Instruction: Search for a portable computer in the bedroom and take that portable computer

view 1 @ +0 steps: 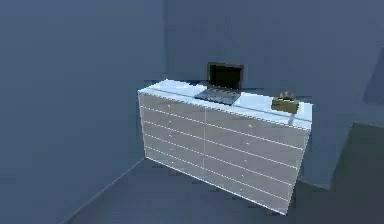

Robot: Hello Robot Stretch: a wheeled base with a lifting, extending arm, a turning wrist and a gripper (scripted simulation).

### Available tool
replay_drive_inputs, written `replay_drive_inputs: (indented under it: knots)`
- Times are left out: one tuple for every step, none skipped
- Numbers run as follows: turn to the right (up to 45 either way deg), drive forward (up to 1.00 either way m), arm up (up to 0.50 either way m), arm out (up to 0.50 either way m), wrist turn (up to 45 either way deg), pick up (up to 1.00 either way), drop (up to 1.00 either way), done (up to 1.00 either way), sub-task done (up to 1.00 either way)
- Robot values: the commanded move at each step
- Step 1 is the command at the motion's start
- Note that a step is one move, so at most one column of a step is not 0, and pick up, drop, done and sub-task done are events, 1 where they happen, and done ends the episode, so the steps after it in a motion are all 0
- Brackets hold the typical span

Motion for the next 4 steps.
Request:
replay_drive_inputs:
  knots:
    - [-24.0, 0.0, 0.0, 0.0, 0.0, 0.0, 0.0, 0.0, 0.0]
    - [0.0, 0.1, 0.0, 0.0, 0.0, 0.0, 0.0, 0.0, 0.0]
    - [45.0, 0.0, 0.0, 0.0, 0.0, 0.0, 0.0, 0.0, 0.0]
    - [12.0, 0.0, 0.0, 0.0, 0.0, 0.0, 0.0, 0.0, 0.0]
